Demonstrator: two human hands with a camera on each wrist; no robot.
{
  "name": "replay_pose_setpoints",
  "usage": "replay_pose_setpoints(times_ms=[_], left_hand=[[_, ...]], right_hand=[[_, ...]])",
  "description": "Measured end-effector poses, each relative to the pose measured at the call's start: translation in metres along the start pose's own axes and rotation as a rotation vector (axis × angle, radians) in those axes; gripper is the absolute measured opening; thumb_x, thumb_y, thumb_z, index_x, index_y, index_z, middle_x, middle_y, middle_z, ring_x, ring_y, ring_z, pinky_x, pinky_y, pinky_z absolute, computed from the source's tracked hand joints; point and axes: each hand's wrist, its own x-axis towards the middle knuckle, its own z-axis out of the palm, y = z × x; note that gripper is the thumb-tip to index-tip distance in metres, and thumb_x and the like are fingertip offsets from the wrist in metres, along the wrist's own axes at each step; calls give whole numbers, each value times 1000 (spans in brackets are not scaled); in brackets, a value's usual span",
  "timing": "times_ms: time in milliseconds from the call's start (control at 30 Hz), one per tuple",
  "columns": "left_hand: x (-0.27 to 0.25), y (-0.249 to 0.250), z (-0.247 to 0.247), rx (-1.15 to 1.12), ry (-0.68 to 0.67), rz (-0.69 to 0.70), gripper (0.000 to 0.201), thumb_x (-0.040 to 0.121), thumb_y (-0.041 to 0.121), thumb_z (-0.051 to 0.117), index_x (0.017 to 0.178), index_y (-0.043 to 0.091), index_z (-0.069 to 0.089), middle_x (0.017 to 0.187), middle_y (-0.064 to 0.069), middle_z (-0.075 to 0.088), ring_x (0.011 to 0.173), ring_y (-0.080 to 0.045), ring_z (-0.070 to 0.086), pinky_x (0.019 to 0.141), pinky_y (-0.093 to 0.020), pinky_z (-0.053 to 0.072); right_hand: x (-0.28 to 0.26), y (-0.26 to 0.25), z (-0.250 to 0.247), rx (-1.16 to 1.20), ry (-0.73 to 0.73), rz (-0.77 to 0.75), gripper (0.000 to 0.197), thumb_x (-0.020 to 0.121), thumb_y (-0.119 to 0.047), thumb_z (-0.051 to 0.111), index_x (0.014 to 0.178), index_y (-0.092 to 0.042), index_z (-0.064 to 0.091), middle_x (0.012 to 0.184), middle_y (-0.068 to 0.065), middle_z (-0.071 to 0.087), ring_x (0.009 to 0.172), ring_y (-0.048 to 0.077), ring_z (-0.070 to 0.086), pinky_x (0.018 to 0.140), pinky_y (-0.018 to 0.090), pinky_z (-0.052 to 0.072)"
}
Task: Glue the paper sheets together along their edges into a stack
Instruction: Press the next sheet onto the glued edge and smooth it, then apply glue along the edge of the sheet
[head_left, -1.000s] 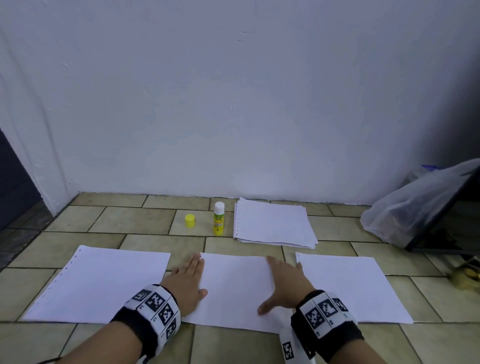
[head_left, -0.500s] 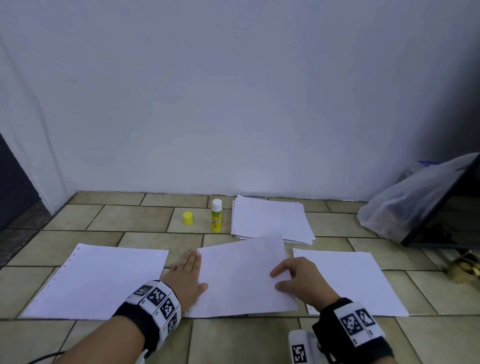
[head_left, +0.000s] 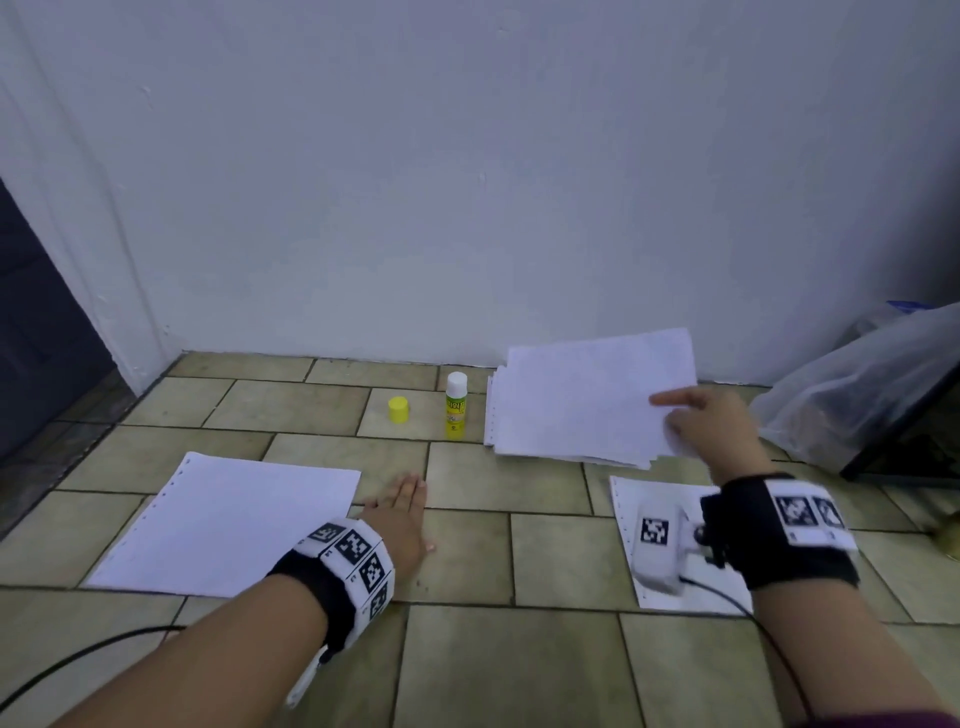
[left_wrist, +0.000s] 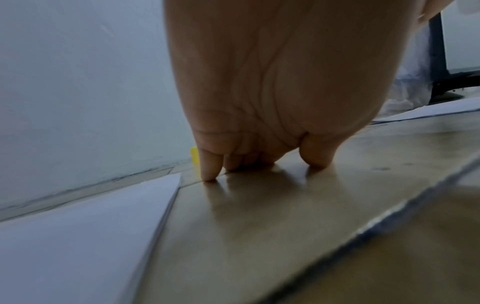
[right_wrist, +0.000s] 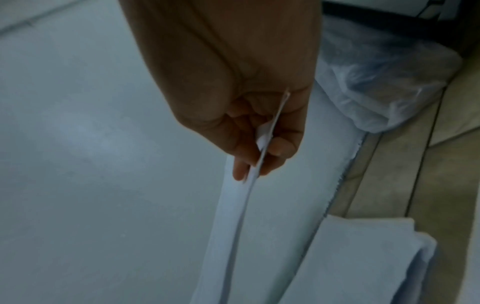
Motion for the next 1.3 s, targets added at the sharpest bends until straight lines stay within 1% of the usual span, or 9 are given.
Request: replay_pose_setpoints(times_ms=[100,233,333,600,733,867,933,1067,1300], left_hand=[[2,3,-1,17,-3,-29,74,103,39,31,151,4,-13,159,-9,-18,148,-21,-14,120,-40,8],[2,3,2,-1,15,-31,73,103,39,31,151,5,-12,160,-8,-19,148,-20,-14,120,-40,7],[1,2,2,-14,16,-19,72,103,37,31,151,5,-12,159,-8,-19,148,-20,-15,120,-40,6],[-1,2,1,7,6,-16,73,103,37,31,151,5,-14,159,-9,-20,147,-21,-17,120,-40,5],[1,3,0,14,0,-26,74,103,38,32,151,5,-14,159,-9,-20,147,-22,-17,119,-41,5],[2,4,0,30,-6,-35,74,103,39,32,151,5,-14,159,-9,-20,147,-21,-17,119,-41,5],[3,4,0,32,-4,-36,75,103,39,32,151,5,-14,159,-8,-20,147,-21,-17,120,-41,5],[6,3,1,37,-16,-40,76,103,41,32,151,5,-14,159,-9,-21,147,-22,-18,120,-41,6],[4,1,2,1,-10,-18,73,103,37,31,151,4,-13,159,-10,-20,147,-21,-16,119,-41,6]], right_hand=[[36,0,23,-59,-15,55,42,81,11,42,105,-5,72,79,9,59,61,14,48,51,15,37],[59,4,50,-171,-136,89,36,86,7,46,107,-8,71,80,11,61,62,18,52,47,10,41],[64,11,60,-266,-204,117,25,84,0,59,105,-8,71,96,11,64,86,25,61,73,22,47],[71,23,68,-734,-363,135,43,72,-26,81,111,-20,65,128,7,55,120,25,51,100,30,43],[67,18,64,-962,-368,89,47,76,-45,74,120,-35,60,142,10,36,137,31,24,112,35,25],[65,4,63,-1071,-398,50,52,89,-60,48,132,-30,54,145,6,39,140,28,25,115,38,24],[63,-3,58,-1028,-389,23,58,94,-59,38,137,-22,49,147,4,40,138,23,31,113,35,27],[55,2,45,-854,-413,-45,67,92,-46,53,149,-24,26,158,1,19,144,20,21,117,43,18],[-27,32,37,-880,-729,-75,98,89,-34,62,151,-19,-12,159,4,-17,148,19,-3,119,44,13]])
